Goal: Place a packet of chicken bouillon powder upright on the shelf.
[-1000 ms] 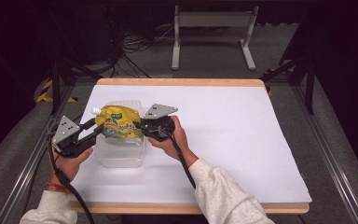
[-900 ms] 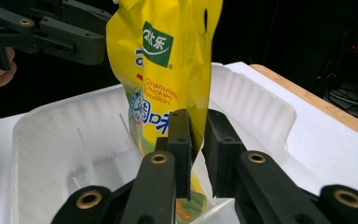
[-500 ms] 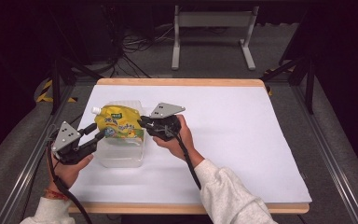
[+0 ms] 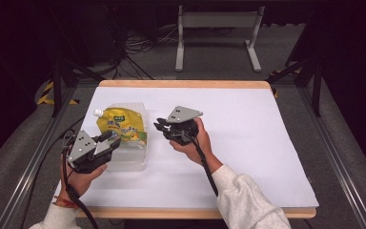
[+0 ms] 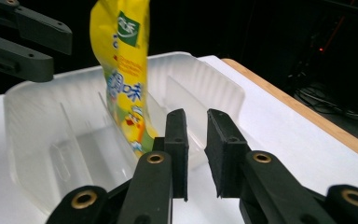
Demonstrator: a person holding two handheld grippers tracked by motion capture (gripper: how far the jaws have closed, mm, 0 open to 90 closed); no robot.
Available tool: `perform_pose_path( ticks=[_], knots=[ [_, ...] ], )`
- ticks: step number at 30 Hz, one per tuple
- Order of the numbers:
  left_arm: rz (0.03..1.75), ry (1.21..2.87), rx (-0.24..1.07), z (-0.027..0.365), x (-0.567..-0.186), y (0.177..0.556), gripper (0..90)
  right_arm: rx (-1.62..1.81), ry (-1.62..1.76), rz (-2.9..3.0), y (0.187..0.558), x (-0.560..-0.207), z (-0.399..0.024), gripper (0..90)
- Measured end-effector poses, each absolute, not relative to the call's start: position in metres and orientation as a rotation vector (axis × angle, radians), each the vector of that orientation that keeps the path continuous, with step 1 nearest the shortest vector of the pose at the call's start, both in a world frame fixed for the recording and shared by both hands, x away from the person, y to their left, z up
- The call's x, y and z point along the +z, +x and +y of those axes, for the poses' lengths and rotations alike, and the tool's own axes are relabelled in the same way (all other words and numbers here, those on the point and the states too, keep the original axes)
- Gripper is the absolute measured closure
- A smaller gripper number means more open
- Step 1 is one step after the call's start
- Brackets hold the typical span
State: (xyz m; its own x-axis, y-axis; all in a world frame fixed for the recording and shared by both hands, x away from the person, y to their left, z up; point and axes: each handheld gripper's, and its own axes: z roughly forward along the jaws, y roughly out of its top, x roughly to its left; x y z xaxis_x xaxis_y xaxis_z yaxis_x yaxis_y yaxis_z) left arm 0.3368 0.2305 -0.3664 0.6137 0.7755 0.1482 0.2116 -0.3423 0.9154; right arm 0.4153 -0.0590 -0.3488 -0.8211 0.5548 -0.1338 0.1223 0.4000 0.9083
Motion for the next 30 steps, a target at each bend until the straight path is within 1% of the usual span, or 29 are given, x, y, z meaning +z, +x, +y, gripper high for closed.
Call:
perform_pose_path(
  ticks=[8, 15, 30],
  knots=[
    [0.753, 1.907, 0.718, 0.213, -0.371, 0.335, 53.6, 1.336, 0.603, 2.228, 0.410, -0.351, -0.083, 76.3],
    [0.724, 1.942, 0.720, 0.198, -0.373, 0.333, 48.4, 1.281, 0.613, 2.221, 0.404, -0.353, -0.100, 74.3],
    [0.651, 2.012, 0.673, 0.166, -0.381, 0.326, 39.8, 1.152, 0.623, 2.218, 0.399, -0.357, -0.134, 64.9]
  ],
)
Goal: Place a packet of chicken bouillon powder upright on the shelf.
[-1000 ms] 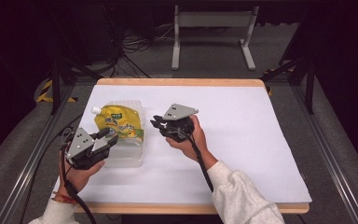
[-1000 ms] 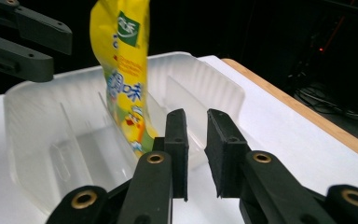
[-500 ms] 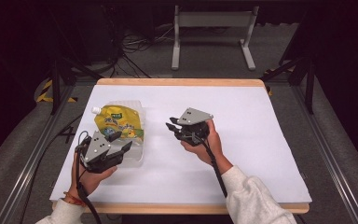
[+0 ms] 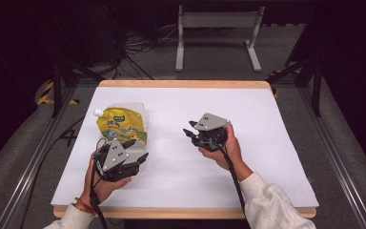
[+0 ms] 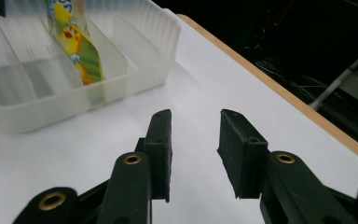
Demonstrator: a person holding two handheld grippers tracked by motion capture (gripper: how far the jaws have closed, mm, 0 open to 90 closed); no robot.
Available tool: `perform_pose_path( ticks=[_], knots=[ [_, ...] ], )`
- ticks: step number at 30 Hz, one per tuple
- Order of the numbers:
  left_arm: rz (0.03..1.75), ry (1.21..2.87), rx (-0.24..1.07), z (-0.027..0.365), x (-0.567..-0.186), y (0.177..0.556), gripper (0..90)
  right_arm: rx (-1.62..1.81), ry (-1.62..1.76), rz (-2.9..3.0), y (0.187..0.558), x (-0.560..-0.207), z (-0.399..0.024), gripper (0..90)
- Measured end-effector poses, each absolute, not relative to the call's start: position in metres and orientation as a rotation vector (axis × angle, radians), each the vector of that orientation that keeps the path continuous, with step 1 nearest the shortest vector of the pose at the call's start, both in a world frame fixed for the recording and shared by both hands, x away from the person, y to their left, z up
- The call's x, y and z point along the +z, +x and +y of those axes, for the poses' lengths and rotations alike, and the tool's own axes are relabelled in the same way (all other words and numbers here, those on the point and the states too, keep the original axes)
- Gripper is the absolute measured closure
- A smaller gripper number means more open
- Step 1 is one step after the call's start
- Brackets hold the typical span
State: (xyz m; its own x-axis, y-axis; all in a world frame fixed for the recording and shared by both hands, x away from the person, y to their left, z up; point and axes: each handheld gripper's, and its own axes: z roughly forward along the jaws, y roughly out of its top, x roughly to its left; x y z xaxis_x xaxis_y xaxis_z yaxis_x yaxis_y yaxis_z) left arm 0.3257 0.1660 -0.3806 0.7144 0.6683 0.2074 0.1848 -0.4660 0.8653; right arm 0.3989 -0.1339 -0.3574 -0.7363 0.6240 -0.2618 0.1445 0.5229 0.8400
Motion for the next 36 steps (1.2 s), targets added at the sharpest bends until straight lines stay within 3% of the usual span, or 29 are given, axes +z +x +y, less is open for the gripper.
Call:
perform_pose_path(
  ticks=[9, 21, 36],
  knots=[
    [0.610, 2.057, 0.647, 0.150, -0.386, 0.322, 35.5, 1.060, 0.616, 2.221, 0.393, -0.361, -0.151, 62.4],
    [0.565, 2.092, 0.621, 0.135, -0.393, 0.318, 31.6, 1.028, 0.659, 2.206, 0.386, -0.361, -0.178, 48.5],
    [0.530, 2.146, 0.591, 0.119, -0.405, 0.318, 24.8, 0.913, 0.622, 2.228, 0.368, -0.374, -0.207, 39.0]
  ],
)
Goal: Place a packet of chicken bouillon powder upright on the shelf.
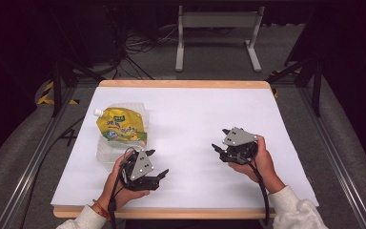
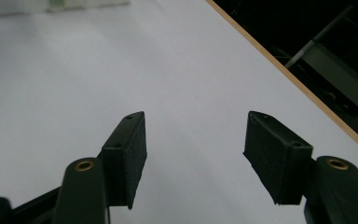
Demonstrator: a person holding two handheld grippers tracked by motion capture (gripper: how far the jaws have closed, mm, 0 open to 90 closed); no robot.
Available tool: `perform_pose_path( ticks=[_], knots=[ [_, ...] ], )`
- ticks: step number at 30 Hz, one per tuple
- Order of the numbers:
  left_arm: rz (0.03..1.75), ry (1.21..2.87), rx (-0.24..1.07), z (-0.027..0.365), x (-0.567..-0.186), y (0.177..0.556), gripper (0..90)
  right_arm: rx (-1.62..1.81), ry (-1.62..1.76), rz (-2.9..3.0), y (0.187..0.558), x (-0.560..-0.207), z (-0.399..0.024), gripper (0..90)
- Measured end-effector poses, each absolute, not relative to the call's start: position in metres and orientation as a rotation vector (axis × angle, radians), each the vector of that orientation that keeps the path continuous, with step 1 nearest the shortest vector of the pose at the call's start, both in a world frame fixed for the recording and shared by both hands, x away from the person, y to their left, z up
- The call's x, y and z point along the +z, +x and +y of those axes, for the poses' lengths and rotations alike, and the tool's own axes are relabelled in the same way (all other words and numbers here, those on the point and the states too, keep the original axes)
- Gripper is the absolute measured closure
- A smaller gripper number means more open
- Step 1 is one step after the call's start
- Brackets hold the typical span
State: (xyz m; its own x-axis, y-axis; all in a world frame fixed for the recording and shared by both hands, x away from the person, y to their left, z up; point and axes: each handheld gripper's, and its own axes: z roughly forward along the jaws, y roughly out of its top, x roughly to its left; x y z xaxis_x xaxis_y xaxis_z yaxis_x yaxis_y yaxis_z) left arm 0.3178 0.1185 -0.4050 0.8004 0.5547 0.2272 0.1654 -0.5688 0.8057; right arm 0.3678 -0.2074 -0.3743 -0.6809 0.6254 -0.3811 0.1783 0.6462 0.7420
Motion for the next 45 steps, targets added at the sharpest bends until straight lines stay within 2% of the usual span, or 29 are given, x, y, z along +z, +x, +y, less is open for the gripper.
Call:
perform_pose_path(
  ticks=[23, 45],
  knots=[
    [0.480, 2.236, 0.554, 0.102, -0.422, 0.318, 14.0, 0.799, 0.708, 2.221, 0.340, -0.410, -0.262, 20.9],
    [0.461, 2.281, 0.488, 0.104, -0.437, 0.317, 10.6, 0.846, 0.902, 2.176, 0.299, -0.438, -0.331, 17.9]
  ],
)
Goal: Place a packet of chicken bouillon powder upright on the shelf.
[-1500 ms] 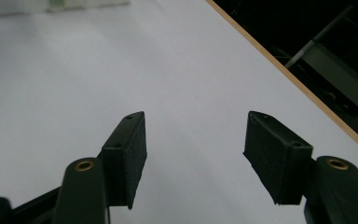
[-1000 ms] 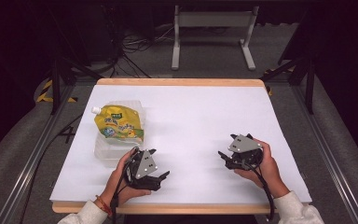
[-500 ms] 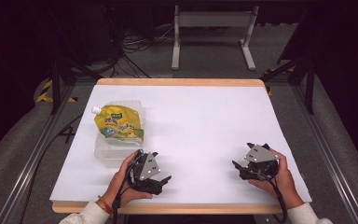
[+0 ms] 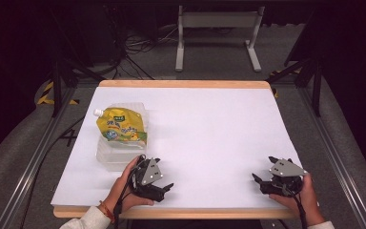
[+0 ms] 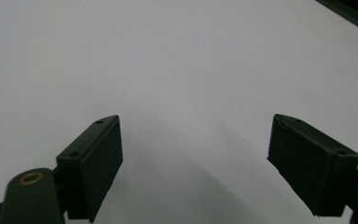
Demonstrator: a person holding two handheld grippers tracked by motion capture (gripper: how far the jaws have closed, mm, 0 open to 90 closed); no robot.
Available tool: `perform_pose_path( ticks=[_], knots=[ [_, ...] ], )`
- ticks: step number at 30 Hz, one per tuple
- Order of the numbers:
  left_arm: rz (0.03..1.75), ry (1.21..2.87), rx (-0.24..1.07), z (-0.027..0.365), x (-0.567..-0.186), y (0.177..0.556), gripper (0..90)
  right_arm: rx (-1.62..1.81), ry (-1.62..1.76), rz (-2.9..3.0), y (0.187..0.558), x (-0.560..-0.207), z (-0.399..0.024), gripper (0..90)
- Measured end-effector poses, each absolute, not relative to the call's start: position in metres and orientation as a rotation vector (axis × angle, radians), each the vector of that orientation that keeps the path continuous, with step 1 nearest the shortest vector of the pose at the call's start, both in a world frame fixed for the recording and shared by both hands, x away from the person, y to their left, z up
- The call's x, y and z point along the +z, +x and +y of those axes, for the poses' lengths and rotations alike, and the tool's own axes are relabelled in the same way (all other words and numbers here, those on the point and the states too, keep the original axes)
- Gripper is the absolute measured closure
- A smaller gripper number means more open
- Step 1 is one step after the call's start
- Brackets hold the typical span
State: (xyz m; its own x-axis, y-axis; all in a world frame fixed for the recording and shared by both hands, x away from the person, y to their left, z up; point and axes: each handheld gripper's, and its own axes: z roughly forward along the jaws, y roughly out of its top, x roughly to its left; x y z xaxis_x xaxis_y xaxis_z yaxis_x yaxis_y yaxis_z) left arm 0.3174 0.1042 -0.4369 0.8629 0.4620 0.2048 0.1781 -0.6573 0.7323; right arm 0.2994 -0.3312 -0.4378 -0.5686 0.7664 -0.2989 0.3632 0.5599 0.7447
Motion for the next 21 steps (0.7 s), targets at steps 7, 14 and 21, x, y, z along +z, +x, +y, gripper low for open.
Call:
perform_pose_path(
  ticks=[7, 14, 21],
  knots=[
    [0.414, 2.285, 0.465, 0.100, -0.438, 0.313, 9.5, 0.884, 1.003, 2.140, 0.283, -0.442, -0.350, 16.8],
    [0.403, 2.307, 0.424, 0.095, -0.444, 0.315, 9.5, 0.918, 1.037, 2.113, 0.278, -0.441, -0.357, 16.3],
    [0.393, 2.332, 0.407, 0.091, -0.450, 0.314, 9.4, 0.904, 1.009, 2.133, 0.278, -0.442, -0.351, 16.0]
  ],
)
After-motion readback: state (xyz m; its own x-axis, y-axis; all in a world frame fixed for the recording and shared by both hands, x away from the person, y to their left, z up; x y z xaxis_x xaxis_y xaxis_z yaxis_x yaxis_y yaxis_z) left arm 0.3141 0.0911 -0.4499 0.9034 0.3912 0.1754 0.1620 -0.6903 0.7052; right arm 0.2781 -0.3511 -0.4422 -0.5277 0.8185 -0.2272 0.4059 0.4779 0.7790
